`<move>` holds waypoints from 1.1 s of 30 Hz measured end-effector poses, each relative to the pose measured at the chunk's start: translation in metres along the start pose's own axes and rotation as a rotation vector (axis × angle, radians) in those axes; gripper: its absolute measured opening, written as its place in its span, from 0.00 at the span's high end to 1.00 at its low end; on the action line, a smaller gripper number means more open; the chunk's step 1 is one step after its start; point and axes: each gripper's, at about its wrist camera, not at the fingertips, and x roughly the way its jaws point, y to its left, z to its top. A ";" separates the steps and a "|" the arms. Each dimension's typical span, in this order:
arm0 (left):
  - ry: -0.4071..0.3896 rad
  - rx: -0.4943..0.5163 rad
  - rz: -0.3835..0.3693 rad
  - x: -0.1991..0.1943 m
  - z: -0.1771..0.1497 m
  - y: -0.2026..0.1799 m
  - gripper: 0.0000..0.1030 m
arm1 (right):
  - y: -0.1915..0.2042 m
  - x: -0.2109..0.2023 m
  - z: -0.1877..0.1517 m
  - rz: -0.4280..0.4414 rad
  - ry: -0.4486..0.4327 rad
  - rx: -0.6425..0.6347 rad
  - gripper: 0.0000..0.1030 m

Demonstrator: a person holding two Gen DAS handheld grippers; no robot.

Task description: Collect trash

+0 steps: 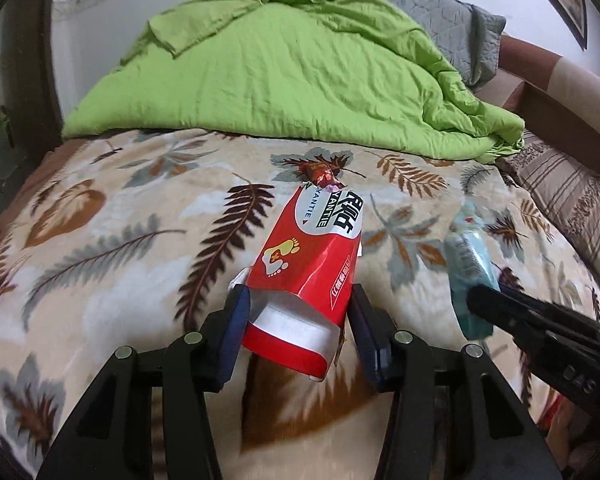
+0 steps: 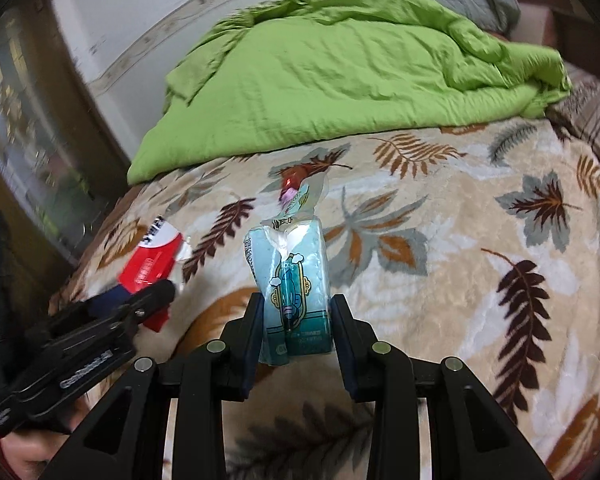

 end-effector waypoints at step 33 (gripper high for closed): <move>-0.088 -0.004 0.153 -0.021 -0.045 0.000 0.51 | 0.014 -0.017 -0.021 -0.016 -0.032 -0.073 0.65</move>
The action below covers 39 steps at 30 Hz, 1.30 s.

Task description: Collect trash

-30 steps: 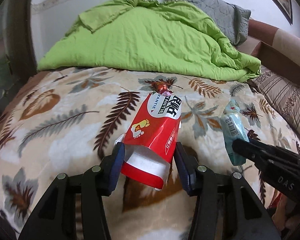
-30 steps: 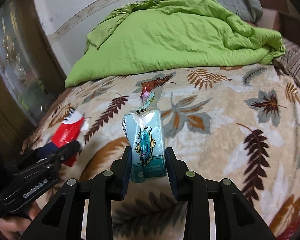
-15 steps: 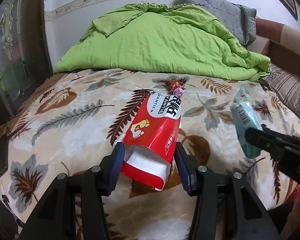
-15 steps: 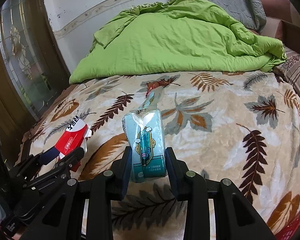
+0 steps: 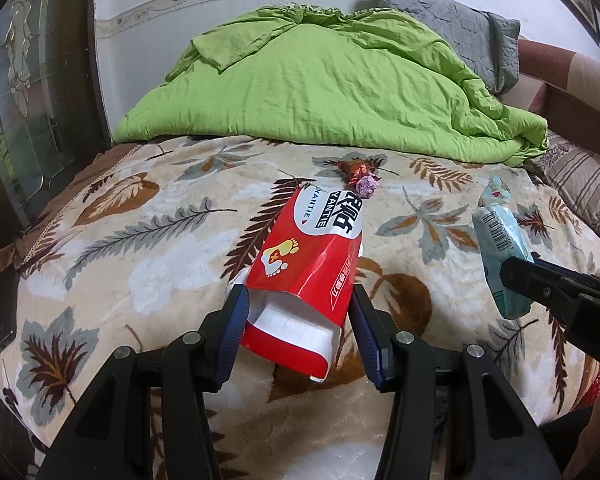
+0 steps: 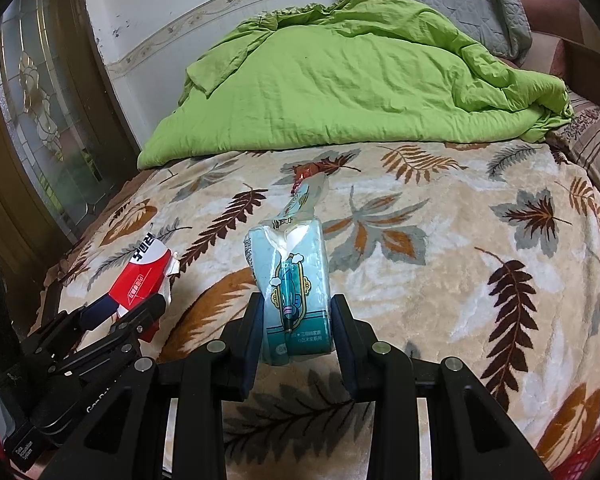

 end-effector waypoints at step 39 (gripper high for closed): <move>-0.023 0.019 0.009 -0.008 -0.002 -0.006 0.51 | -0.003 -0.001 0.000 0.002 -0.005 0.002 0.65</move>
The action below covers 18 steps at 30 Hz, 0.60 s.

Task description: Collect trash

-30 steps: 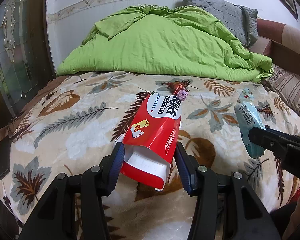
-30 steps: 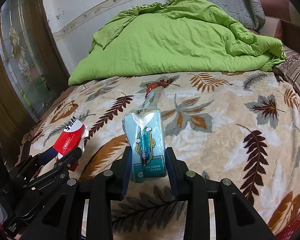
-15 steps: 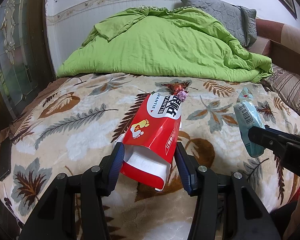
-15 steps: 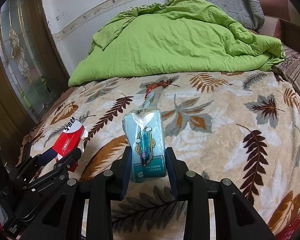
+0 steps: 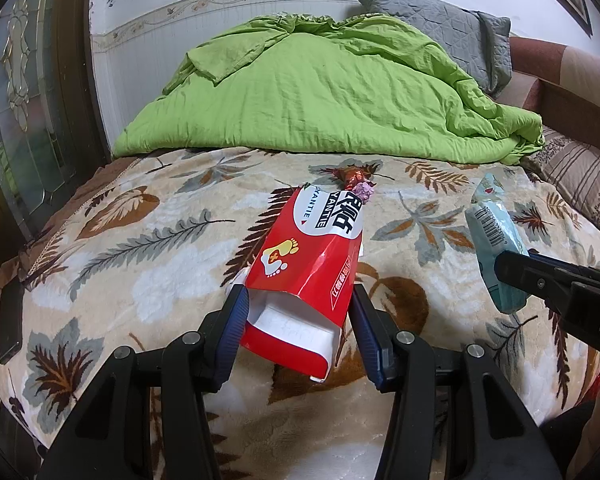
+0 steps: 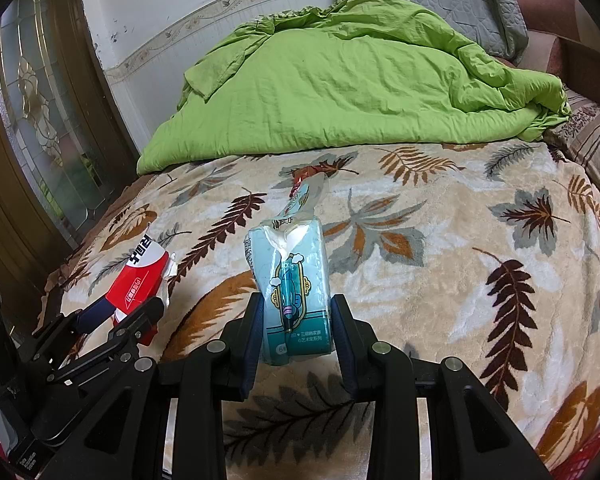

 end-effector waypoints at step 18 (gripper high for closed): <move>0.001 -0.002 -0.003 -0.002 -0.001 -0.001 0.51 | -0.001 0.000 0.000 0.002 -0.001 0.001 0.65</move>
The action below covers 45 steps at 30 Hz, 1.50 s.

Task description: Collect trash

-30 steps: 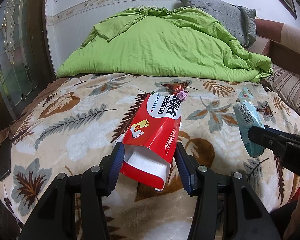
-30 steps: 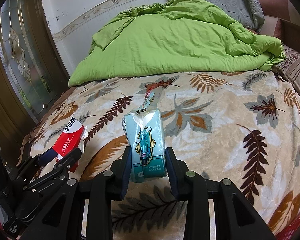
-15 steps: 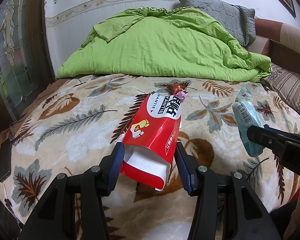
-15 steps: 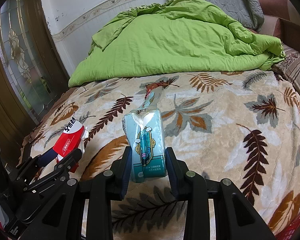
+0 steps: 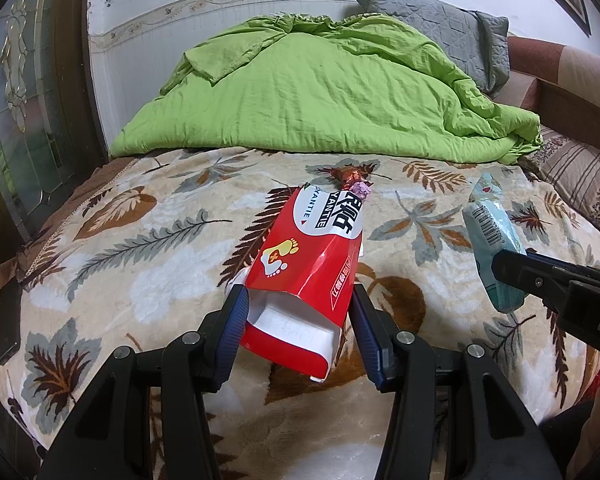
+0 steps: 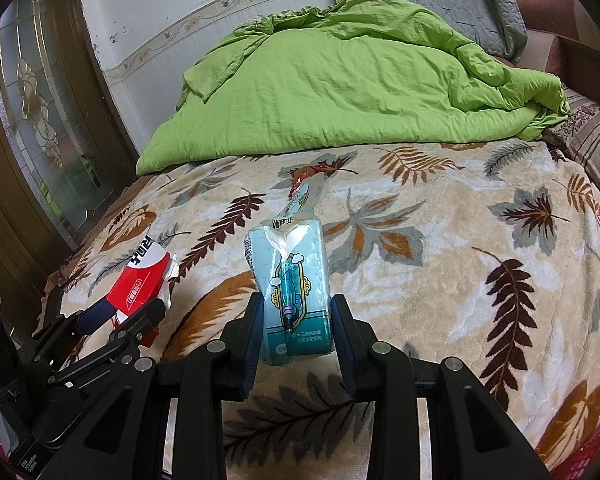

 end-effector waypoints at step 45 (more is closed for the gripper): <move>0.417 0.447 -0.952 -0.085 -0.041 -0.348 0.39 | -0.283 -0.267 -0.164 -0.444 -0.021 0.602 0.46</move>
